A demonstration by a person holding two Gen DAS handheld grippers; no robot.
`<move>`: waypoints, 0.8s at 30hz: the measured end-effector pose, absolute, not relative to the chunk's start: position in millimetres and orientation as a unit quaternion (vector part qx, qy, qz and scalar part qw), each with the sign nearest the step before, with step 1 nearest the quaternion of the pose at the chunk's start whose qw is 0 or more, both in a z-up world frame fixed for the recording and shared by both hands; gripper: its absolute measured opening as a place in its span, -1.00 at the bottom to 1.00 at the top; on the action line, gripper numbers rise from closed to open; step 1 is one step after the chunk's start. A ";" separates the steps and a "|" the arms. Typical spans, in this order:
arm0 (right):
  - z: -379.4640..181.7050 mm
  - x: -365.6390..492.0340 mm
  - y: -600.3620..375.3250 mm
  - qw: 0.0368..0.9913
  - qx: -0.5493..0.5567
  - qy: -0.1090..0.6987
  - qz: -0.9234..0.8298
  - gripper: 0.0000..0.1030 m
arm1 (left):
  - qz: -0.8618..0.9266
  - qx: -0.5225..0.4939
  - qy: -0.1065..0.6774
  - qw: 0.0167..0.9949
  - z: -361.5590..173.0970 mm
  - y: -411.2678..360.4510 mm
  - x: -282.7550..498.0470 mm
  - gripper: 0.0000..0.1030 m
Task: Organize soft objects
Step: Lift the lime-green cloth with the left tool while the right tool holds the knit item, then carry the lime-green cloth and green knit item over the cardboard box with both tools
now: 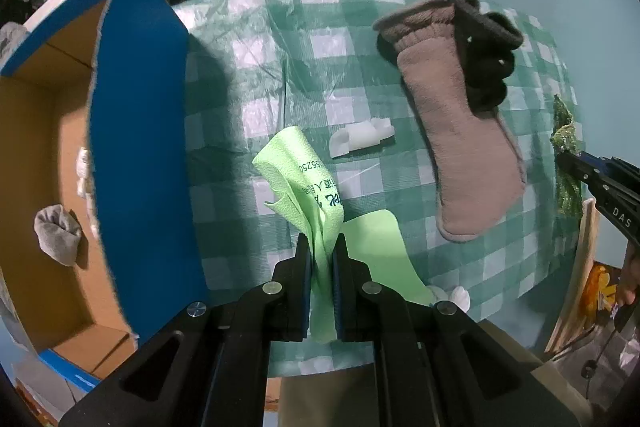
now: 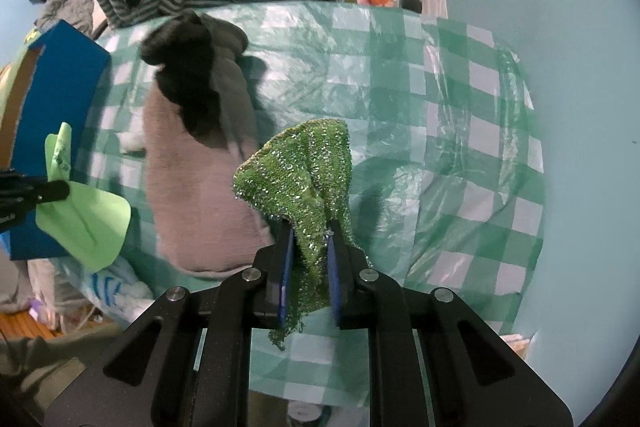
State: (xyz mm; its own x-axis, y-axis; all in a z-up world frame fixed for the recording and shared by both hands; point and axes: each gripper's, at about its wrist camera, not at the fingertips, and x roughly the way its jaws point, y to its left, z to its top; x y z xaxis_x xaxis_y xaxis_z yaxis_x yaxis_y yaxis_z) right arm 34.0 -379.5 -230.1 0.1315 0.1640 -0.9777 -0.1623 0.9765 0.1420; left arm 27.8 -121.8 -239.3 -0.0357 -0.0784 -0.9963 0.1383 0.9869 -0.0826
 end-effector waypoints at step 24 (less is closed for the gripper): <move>-174.7 9.5 -322.4 0.770 0.014 0.622 0.141 -0.73 | -0.088 0.033 0.661 0.745 -152.9 -86.5 22.9 -0.83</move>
